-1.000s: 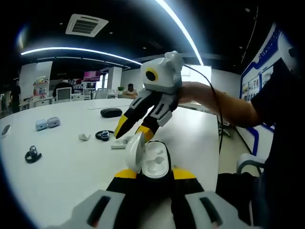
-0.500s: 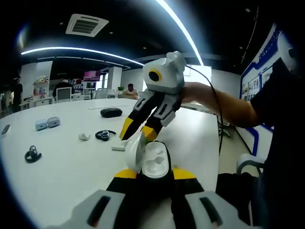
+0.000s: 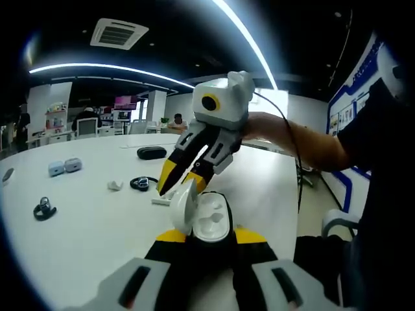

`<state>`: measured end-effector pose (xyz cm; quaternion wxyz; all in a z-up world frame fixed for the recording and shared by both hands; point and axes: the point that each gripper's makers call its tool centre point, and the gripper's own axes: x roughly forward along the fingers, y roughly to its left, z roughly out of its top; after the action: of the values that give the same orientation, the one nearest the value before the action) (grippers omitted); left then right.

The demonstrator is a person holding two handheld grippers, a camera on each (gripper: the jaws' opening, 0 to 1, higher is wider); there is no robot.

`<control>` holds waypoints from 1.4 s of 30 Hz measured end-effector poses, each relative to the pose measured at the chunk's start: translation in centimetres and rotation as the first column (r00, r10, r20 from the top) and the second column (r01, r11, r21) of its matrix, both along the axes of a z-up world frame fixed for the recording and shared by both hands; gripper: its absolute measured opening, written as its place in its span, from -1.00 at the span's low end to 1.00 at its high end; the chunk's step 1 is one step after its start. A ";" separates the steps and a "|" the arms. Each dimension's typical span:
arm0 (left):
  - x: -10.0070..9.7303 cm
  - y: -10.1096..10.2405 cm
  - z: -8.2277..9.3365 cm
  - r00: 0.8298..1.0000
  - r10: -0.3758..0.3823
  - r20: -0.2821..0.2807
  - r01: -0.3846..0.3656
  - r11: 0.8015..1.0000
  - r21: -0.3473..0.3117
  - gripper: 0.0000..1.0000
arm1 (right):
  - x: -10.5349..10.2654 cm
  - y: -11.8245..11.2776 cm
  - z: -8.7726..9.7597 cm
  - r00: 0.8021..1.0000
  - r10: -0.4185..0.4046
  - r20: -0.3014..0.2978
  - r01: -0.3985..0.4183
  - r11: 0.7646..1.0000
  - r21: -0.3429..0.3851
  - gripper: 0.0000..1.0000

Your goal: Pick up the earbuds from the table and place the earbuds into the earbud case

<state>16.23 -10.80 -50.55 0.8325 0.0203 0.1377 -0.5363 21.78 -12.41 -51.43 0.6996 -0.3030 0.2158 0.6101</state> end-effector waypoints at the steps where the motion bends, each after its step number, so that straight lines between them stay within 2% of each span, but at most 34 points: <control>1: 0.0 0.0 0.0 1.000 0.000 -0.001 0.000 1.000 0.000 -0.50 | 0.0 0.1 0.0 1.000 0.003 0.003 -0.003 1.000 -0.001 -0.75; 9: 0.0 0.0 0.0 1.000 0.000 -0.004 0.000 1.000 -0.003 -0.50 | 0.0 0.1 0.1 1.000 -0.017 -0.021 0.017 1.000 0.017 -0.78; 15: 0.0 0.0 0.0 1.000 0.001 -0.003 -0.001 1.000 -0.002 -0.50 | 0.1 0.0 1.2 0.990 -0.077 -0.117 0.089 0.990 0.109 -0.82; 17: 0.0 0.0 -0.1 1.000 0.000 -0.002 0.000 1.000 -0.001 -0.50 | 0.1 0.1 1.7 0.987 -0.085 -0.134 0.104 0.984 0.145 -0.99; 20: 0.0 0.0 -0.1 1.000 0.001 0.003 -0.001 1.000 0.003 -0.50 | 0.4 -0.4 2.0 0.976 -0.124 -0.179 0.155 0.974 0.168 -0.99; 21: 0.0 0.0 -0.1 1.000 0.001 0.005 -0.001 1.000 0.005 -0.50 | 0.5 -0.9 1.4 0.978 -0.136 -0.157 0.157 0.979 0.128 -0.98; 22: 0.0 -0.1 -0.1 1.000 0.001 0.006 -0.001 1.000 0.006 -0.50 | 0.3 -1.0 1.0 0.979 -0.135 -0.154 0.155 0.980 0.122 -0.98; 25: 0.0 -0.1 -0.1 1.000 0.001 0.006 -0.001 1.000 0.006 -0.50 | -0.1 -1.2 0.9 0.978 -0.139 -0.152 0.160 0.978 0.135 -0.95; 28: 0.1 -0.1 -0.2 1.000 0.001 0.007 -0.001 1.000 0.007 -0.50 | -0.5 -1.1 1.0 0.981 -0.135 -0.139 0.155 0.976 0.149 -0.76; 30: 0.1 -0.1 -0.2 1.000 0.002 0.007 -0.002 1.000 0.007 -0.50 | -0.6 -1.1 0.7 0.979 -0.155 -0.132 0.171 0.978 0.121 -0.71; 33: 0.1 -0.1 -0.2 1.000 0.003 0.008 -0.003 1.000 0.008 -0.50 | -1.0 -0.6 0.3 0.985 -0.158 -0.077 0.165 0.981 0.104 -0.71; 39: 0.1 -0.1 -0.2 1.000 0.003 0.008 -0.003 1.000 0.008 -0.50 | -0.2 -0.3 -0.1 0.977 -0.212 0.031 0.208 0.974 0.087 -0.74; 42: 0.1 -0.1 -0.2 1.000 0.003 0.008 -0.003 1.000 0.008 -0.50 | -0.1 -0.2 0.0 0.975 -0.218 0.041 0.213 0.971 0.105 -0.75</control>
<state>16.35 -10.86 -50.74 0.8338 0.0256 0.1365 -0.5344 21.68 -12.62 -51.43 0.7814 -0.2580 0.1984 0.5324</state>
